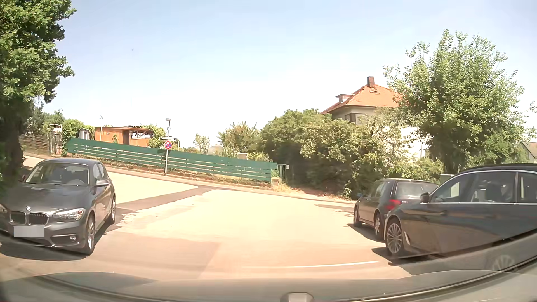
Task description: Follow the waypoints while adhering to traffic rules and regulations
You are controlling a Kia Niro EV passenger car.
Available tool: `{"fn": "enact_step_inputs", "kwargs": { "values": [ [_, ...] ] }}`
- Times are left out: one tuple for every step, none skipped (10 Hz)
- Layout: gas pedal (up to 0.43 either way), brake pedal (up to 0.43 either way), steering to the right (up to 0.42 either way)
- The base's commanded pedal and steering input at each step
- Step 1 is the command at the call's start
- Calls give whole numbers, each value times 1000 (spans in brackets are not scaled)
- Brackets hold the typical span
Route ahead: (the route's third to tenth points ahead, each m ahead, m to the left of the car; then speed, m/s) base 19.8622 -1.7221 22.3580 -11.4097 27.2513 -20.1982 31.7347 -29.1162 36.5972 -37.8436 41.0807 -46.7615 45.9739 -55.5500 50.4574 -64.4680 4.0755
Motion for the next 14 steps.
{"fn": "enact_step_inputs", "kwargs": {
  "values": [
    [0, 159, 0],
    [0, 171, 0],
    [0, 183, 0],
    [0, 189, 0],
    [0, 201, 0],
    [0, 207, 0],
    [0, 213, 0],
    [0, 213, 0],
    [0, 220, 0],
    [0, 220, 1],
    [0, 226, 1],
    [0, 232, 1],
    [0, 232, 1],
    [0, 232, 1]
  ]
}}
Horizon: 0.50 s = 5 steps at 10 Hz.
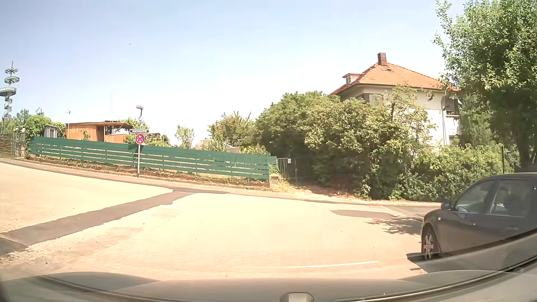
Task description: Follow the waypoints while adhering to traffic rules and regulations
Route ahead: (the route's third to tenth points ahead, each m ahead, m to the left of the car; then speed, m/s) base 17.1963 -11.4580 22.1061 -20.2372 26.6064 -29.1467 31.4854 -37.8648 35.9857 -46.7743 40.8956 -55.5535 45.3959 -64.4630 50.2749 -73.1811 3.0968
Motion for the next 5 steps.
{"fn": "enact_step_inputs", "kwargs": {
  "values": [
    [0, 232, 1],
    [0, 232, 1],
    [0, 238, 1],
    [0, 250, 2],
    [0, 250, 1]
  ]
}}
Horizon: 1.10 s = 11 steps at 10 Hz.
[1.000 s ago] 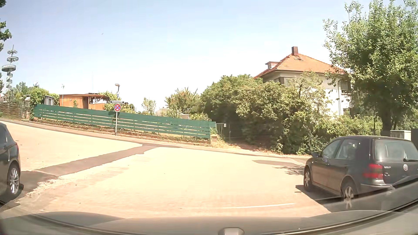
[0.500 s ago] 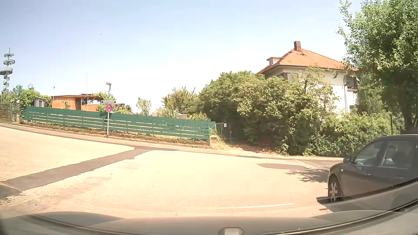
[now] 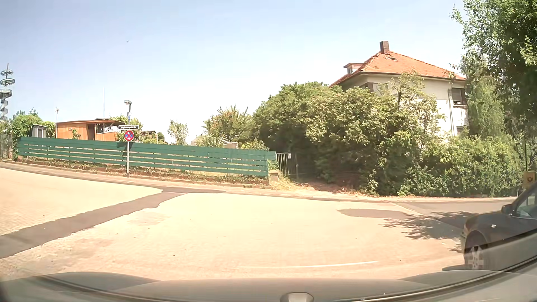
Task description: Follow the waypoints while adhering to traffic rules and regulations
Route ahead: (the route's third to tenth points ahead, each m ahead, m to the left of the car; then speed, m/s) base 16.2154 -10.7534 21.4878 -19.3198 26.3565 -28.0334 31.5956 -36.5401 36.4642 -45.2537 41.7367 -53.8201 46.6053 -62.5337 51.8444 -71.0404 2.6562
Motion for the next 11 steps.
{"fn": "enact_step_inputs", "kwargs": {
  "values": [
    [0, 250, 2],
    [0, 250, 5],
    [0, 250, 6],
    [0, 250, 6],
    [0, 250, 6],
    [0, 250, 6],
    [0, 250, 6],
    [0, 250, 7],
    [0, 244, 7],
    [0, 244, 7],
    [0, 250, 7]
  ]
}}
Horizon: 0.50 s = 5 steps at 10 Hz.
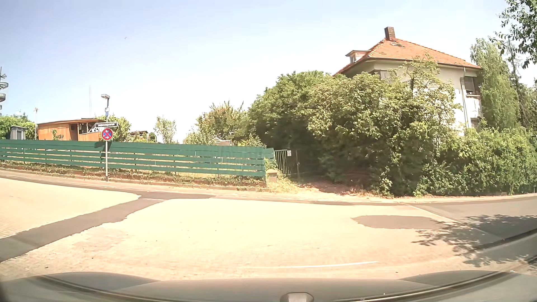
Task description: Follow the waypoints while adhering to traffic rules and regulations
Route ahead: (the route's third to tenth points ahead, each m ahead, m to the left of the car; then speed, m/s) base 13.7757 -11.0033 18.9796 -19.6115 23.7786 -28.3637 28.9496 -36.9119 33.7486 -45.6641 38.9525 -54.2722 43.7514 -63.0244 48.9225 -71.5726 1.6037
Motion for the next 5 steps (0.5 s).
{"fn": "enact_step_inputs", "kwargs": {
  "values": [
    [0, 238, 7],
    [0, 232, 8],
    [0, 171, 10],
    [0, 79, 14],
    [0, 24, 15]
  ]
}}
